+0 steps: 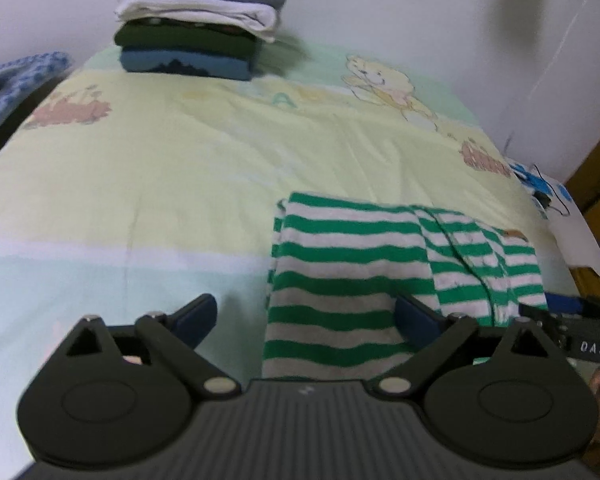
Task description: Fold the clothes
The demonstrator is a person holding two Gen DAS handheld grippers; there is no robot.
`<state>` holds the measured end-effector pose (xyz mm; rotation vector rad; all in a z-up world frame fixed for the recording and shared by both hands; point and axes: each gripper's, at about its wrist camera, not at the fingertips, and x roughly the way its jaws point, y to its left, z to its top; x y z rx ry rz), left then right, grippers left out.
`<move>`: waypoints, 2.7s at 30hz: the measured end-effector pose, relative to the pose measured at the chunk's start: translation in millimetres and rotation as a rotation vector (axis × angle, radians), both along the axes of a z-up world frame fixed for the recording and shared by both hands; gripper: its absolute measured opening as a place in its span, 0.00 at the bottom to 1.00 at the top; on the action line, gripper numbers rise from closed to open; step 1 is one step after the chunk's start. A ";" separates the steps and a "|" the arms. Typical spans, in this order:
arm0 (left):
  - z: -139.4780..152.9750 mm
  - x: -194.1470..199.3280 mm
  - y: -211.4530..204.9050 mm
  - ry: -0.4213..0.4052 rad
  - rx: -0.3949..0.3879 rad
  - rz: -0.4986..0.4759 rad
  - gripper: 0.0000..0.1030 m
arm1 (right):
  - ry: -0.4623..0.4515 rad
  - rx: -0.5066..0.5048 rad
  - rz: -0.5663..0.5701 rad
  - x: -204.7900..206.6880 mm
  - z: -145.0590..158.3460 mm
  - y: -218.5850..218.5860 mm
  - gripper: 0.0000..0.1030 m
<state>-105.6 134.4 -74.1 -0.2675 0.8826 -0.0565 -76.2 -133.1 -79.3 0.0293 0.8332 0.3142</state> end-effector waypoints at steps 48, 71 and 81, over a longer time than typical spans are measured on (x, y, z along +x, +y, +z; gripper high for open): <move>-14.0 14.6 -30.8 0.158 0.086 0.115 0.99 | 0.033 0.048 0.080 7.4 -13.6 -7.5 0.83; -19.4 16.1 -21.9 0.136 0.010 0.008 0.99 | 0.018 0.093 0.119 4.2 -13.6 -6.3 0.68; -16.9 12.3 -27.5 0.103 -0.064 -0.059 0.83 | 0.013 0.133 0.144 6.2 -14.9 -9.1 0.58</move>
